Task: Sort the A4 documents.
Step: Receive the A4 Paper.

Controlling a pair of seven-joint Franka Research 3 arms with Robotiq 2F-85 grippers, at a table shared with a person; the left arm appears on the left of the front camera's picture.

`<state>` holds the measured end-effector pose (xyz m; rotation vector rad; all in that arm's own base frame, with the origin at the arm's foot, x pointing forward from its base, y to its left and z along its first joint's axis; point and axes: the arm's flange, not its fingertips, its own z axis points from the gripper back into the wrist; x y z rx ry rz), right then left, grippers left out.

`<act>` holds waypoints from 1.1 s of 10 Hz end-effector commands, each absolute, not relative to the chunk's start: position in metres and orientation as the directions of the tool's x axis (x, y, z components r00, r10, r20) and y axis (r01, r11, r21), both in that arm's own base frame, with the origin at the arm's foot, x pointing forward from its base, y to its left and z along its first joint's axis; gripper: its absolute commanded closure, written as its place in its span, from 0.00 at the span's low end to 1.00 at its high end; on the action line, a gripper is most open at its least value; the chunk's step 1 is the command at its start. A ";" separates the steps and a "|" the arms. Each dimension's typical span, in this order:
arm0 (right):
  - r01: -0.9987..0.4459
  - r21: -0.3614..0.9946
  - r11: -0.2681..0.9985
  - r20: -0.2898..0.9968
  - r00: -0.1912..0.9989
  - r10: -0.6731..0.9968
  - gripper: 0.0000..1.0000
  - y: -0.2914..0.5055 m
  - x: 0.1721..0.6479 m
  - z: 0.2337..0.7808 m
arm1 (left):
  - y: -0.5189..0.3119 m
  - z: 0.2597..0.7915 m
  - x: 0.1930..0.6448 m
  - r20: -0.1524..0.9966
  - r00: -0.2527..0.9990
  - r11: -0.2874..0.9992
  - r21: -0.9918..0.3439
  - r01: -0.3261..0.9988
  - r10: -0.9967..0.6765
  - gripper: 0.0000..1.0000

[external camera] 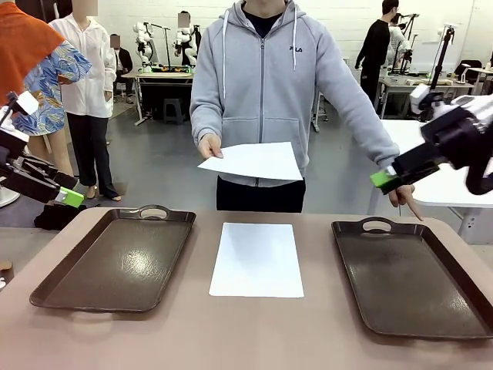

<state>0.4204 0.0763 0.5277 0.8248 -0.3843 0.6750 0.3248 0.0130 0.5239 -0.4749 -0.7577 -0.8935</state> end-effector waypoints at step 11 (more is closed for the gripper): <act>-0.281 0.926 0.252 0.247 0.956 0.157 0.00 0.163 0.554 0.472 | 0.016 0.522 0.326 0.765 0.385 0.538 -0.061 0.841 -0.515 0.00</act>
